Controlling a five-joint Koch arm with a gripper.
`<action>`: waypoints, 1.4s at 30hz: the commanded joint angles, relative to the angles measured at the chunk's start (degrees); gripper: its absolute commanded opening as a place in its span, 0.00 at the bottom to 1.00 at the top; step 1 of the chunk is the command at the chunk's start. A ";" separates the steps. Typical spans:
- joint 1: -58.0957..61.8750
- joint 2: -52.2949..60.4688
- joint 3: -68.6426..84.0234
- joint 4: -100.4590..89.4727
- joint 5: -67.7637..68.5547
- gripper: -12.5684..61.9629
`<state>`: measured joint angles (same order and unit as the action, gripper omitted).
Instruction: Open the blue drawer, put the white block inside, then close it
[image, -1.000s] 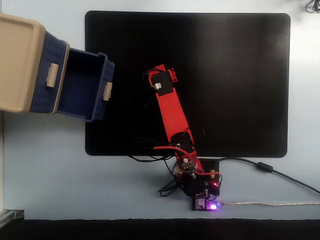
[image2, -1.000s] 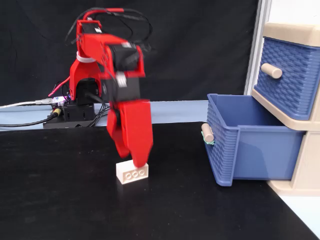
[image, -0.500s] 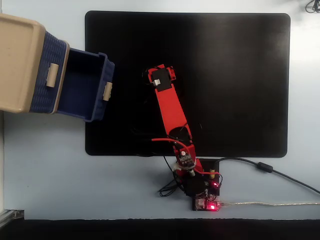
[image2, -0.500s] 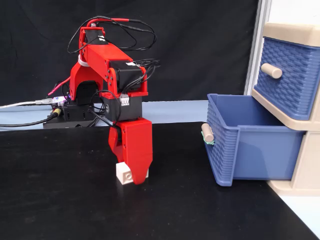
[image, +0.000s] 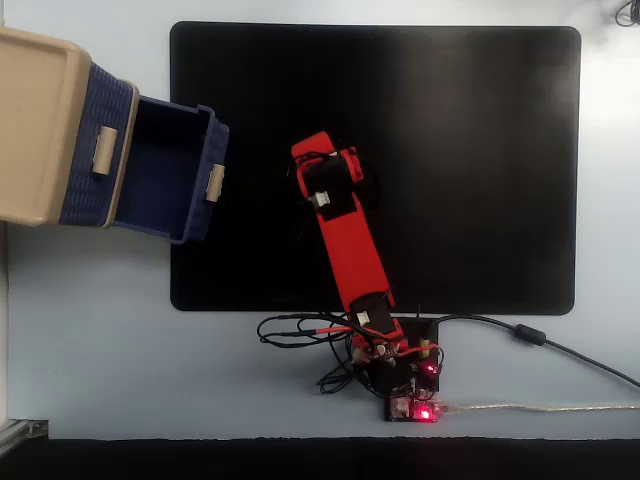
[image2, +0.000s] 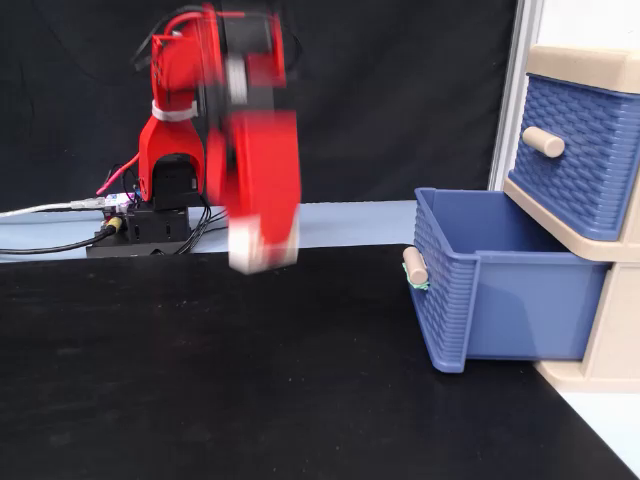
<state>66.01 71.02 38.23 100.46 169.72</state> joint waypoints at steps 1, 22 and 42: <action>-5.01 3.34 -6.33 -0.18 0.35 0.06; -28.74 -17.23 -30.32 -20.21 5.19 0.62; -13.54 -13.27 -24.08 11.43 -32.70 0.62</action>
<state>52.65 58.10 14.94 111.45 136.49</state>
